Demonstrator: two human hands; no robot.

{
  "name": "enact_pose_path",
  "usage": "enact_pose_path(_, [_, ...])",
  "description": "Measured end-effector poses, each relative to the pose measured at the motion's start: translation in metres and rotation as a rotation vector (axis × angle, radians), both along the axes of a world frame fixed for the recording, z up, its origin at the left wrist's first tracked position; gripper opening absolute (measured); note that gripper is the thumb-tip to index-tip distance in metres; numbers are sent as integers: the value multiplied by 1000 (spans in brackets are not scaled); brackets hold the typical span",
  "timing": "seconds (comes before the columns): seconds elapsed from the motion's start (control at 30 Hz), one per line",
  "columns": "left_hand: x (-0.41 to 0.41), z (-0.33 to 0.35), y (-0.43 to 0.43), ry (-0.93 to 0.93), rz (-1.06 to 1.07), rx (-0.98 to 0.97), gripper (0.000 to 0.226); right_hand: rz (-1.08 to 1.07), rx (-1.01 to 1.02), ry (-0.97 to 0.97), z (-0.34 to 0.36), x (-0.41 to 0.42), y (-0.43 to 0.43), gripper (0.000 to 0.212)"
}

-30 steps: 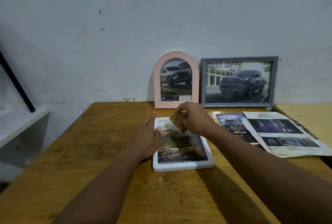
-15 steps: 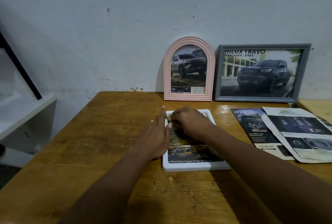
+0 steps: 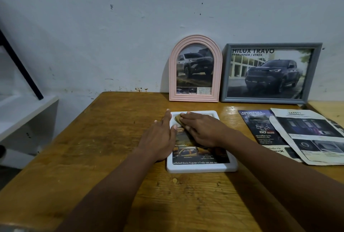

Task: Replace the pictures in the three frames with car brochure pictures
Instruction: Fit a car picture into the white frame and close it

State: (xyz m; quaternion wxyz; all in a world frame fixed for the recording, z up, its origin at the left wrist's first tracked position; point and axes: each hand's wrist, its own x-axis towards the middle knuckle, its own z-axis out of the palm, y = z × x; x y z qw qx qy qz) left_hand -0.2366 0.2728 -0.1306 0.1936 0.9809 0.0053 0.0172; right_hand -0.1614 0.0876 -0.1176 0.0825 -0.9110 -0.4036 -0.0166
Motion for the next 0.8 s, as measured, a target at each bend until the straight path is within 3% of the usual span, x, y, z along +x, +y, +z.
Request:
enact_pose_path(0.2, [-3, 8, -3, 36, 11, 50, 65, -111, -203, -218, 9, -10, -17, 53])
enact_pose_path(0.37, [-8, 15, -7, 24, -13, 77, 63, -269, -269, -230, 14, -20, -38, 45])
enact_pose_path(0.5, [-8, 18, -9, 4, -31, 123, 62, -393, -264, -236, 18, -32, -23, 26])
enact_pose_path(0.67, [-4, 10, -5, 17, -17, 65, 65, -520, -175, -219, 12, -49, 3, 18])
enact_pose_path(0.8, [-6, 9, -5, -1, -24, 12, 63, -478, -37, -206, 4, -51, 13, 15])
